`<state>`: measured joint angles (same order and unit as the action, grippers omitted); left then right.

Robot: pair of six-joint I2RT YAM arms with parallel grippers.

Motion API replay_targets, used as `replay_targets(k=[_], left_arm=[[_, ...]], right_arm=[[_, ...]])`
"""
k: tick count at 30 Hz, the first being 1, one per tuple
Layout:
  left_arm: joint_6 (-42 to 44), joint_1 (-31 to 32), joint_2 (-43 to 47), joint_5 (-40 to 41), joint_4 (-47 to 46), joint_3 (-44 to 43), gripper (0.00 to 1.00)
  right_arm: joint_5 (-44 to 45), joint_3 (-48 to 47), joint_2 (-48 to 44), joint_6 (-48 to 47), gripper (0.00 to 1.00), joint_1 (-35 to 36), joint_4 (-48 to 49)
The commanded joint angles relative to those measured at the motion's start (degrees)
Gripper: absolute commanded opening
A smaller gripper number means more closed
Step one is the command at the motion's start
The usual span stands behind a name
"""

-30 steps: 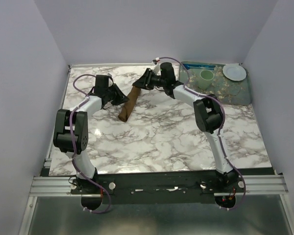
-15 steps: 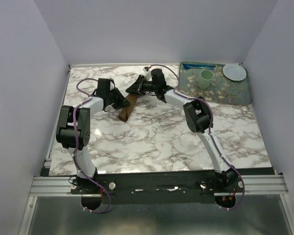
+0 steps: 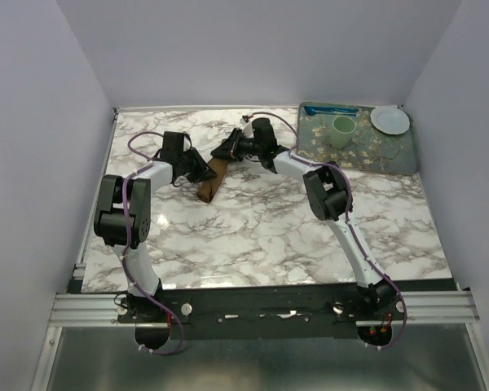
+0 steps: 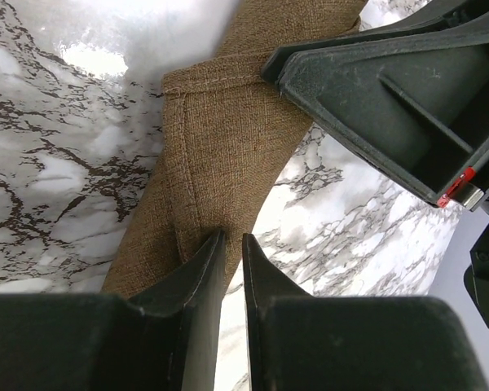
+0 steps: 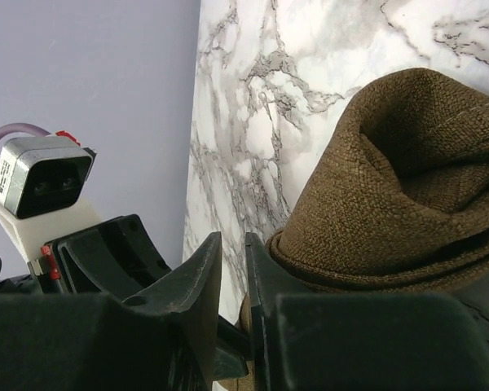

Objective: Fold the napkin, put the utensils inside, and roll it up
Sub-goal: Roll the napkin with the utensil

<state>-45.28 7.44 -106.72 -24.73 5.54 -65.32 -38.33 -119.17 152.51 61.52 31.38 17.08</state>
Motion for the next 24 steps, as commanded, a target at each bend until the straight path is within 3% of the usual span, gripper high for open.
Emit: replay_targets(k=[1, 12, 24], left_arm=[[0.98, -0.50, -0.25, -1.28, 1.14, -0.68, 0.22], [0.63, -0.94, 3.18, -3.92, 3.07, -2.62, 0.23], [0.72, -2.43, 9.51, -2.43, 2.02, 7.13, 0.22]], right_arm=[[1.94, -1.24, 2.18, 1.06, 0.25, 0.09, 0.41], [2.64, -3.34, 3.94, 1.68, 0.24, 0.00, -1.96], [2.12, -3.70, 3.59, 1.24, 0.24, -0.09, -1.88]])
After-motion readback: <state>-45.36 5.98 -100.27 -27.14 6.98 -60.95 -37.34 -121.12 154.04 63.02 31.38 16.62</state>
